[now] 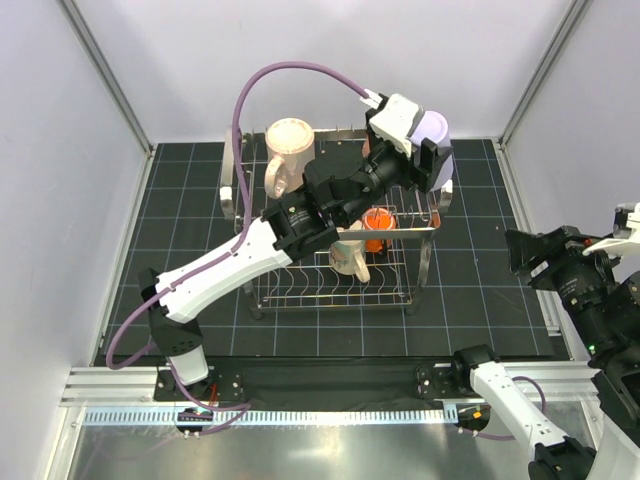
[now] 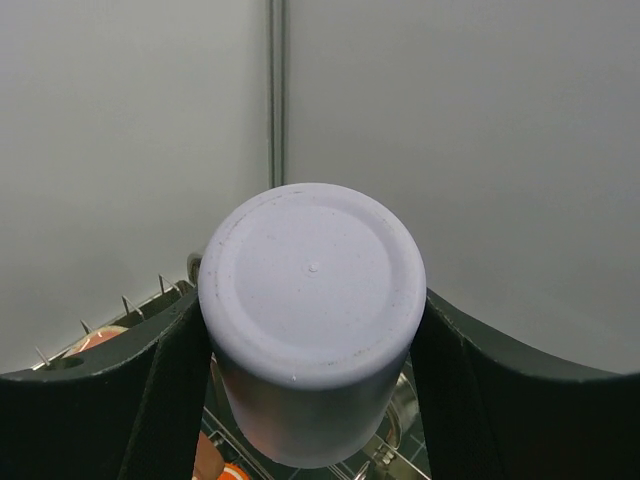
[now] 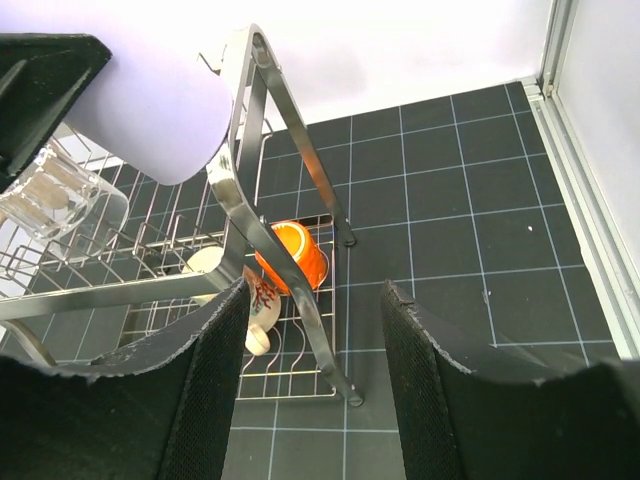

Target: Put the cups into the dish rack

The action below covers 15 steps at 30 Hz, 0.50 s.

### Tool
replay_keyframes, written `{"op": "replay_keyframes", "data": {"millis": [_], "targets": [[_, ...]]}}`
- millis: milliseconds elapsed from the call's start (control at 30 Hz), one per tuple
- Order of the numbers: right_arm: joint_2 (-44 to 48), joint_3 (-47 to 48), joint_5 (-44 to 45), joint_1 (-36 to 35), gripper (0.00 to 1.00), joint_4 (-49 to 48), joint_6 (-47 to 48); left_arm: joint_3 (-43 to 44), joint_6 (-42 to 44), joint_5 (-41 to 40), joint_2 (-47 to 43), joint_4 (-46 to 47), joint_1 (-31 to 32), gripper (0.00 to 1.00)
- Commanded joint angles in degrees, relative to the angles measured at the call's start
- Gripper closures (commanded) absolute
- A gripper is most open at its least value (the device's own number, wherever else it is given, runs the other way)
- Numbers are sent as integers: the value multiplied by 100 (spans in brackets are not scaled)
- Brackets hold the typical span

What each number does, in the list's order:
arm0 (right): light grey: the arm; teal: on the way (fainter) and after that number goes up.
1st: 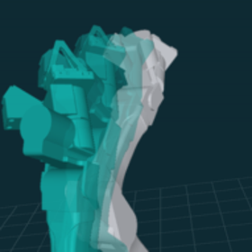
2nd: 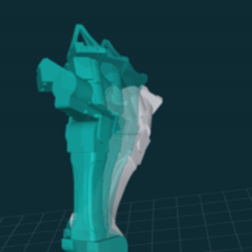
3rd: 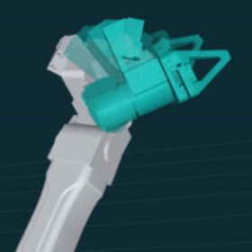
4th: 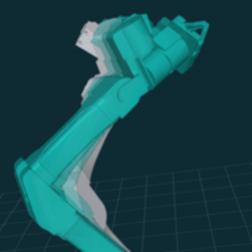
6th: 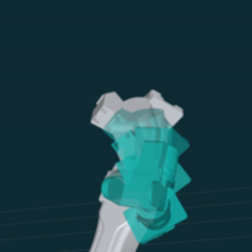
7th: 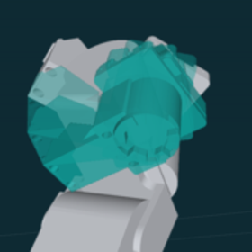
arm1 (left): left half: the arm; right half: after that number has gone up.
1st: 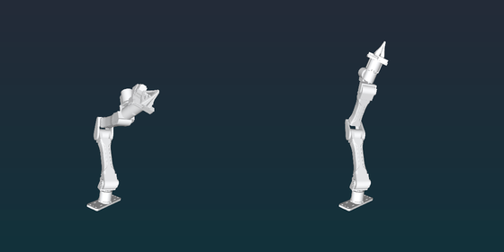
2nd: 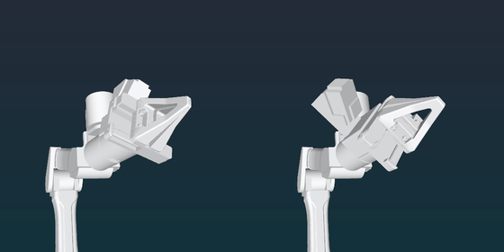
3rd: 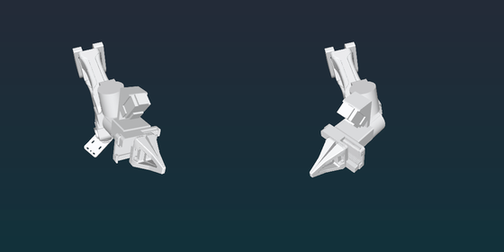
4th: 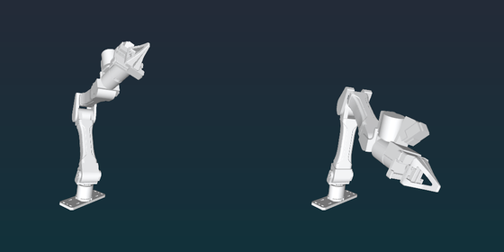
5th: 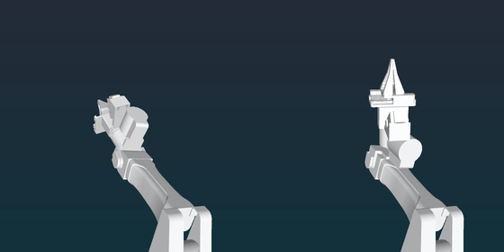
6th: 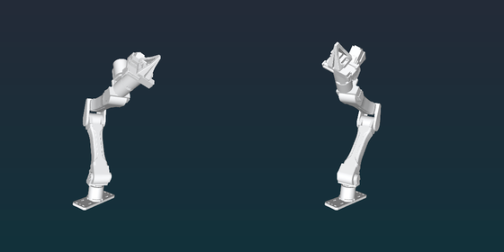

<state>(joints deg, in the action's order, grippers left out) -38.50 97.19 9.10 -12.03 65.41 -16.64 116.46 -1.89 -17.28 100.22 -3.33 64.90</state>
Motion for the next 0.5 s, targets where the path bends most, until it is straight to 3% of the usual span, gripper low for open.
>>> {"op": "replay_keyframes", "data": {"millis": [0,467], "targets": [[9,-77,-32,-10,43,-186,47,-45,-241,-267,-249,-449,-39,100],[80,-270,-154,-18,43,-283,-40,-713,-769,-408,-733,-993,-320,100]]}}
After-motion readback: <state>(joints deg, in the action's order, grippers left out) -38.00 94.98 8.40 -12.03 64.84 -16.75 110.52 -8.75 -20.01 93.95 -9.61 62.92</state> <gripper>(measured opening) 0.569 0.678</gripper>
